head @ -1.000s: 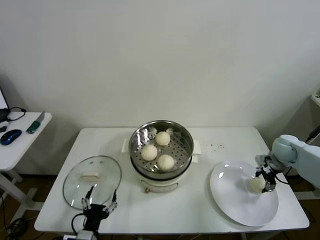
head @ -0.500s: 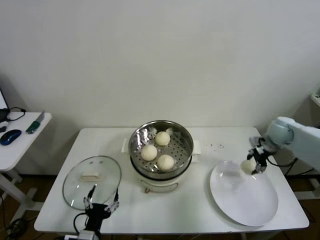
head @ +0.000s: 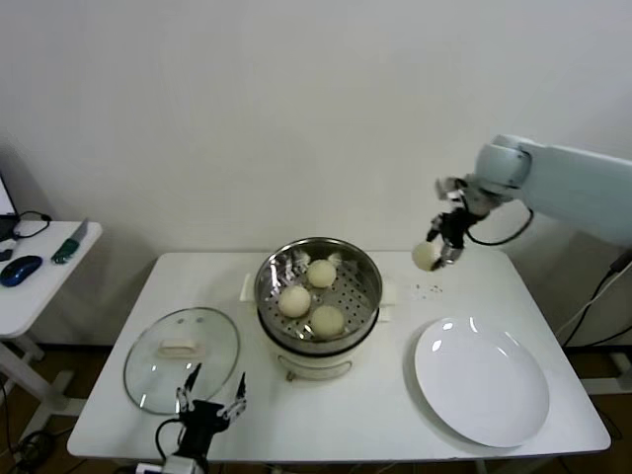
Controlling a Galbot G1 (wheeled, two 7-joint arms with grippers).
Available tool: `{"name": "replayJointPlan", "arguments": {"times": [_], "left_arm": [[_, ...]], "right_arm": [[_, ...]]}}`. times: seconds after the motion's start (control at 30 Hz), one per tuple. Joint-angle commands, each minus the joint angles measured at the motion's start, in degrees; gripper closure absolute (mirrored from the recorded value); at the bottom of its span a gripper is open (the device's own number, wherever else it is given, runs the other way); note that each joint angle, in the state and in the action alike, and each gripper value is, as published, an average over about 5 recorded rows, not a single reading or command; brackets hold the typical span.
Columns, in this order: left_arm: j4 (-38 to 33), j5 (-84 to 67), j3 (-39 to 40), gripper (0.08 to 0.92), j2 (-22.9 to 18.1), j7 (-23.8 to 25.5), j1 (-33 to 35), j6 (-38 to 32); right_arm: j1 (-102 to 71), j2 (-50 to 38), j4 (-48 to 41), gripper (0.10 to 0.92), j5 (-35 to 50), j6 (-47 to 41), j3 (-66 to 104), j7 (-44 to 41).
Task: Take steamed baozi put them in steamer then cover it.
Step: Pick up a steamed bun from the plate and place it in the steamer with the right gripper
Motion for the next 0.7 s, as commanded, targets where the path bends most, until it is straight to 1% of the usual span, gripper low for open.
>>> {"name": "replayJointPlan", "arguments": {"times": [0.03,0.3,0.7], "left_arm": [[-0.4,-0.9,0.3,0.177,0.0,-0.1,-1.3,0.3],[-0.5,-2.6,-1.2,0.177,1.3,-0.1,-1.5,0.2],[0.4,-3.5,-1.6,0.177,1.6,-0.1,-2.4,0.5]], "right_arm": [[7.4,18.5,-1.7,0.349,16.4,-2.9,-8.4,1.3],[1.4,23.3,-2.9,0.346,16.0,-4.2,-7.7,3.1],[-6.9,24.4,-5.3,0.338,11.5,-4.5,-7.1,3.9]]}}
